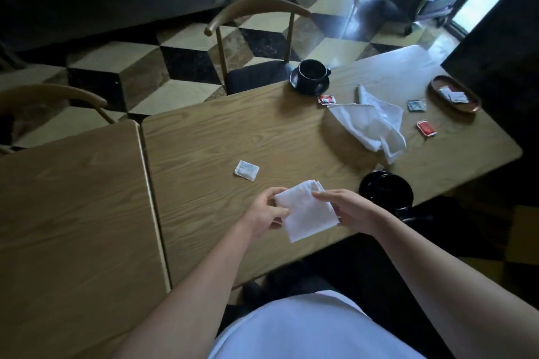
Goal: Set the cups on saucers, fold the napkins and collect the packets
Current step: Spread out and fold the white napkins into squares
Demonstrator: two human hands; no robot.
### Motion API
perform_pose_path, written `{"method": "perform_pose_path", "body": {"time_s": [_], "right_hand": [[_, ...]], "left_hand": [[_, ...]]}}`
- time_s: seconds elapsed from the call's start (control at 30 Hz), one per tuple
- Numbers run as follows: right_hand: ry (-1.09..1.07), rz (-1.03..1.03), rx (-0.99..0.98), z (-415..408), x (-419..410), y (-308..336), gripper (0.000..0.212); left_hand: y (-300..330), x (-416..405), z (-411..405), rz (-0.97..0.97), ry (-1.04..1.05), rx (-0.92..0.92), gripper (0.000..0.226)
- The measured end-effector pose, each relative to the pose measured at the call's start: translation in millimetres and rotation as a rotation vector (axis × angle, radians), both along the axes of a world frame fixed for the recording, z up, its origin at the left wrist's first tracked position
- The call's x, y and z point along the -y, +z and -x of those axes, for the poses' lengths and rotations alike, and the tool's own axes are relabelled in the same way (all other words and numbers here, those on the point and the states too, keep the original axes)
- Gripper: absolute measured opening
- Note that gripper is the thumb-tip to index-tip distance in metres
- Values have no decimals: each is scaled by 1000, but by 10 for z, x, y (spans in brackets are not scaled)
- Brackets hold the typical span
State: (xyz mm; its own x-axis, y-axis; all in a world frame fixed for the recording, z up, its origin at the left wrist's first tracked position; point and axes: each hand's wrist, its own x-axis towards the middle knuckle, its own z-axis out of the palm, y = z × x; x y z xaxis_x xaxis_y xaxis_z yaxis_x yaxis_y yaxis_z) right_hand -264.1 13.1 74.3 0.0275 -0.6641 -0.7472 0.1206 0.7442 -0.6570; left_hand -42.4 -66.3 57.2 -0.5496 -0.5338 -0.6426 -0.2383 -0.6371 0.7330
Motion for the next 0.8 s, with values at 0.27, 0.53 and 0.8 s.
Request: {"method": "perform_pose_path", "body": {"time_s": [0.27,0.53,0.8], "right_hand": [[21,-25,-331,235,-301,14,24],[364,-135,-741,557,45,-201,16],[798,-208,-964,764,473,-699,14]], "left_hand": [[-115,-215,356,7,25,173,31],[-376,-313,813,-85,60,333,13],[-721,-243,1180,-116,145,475,18]]}}
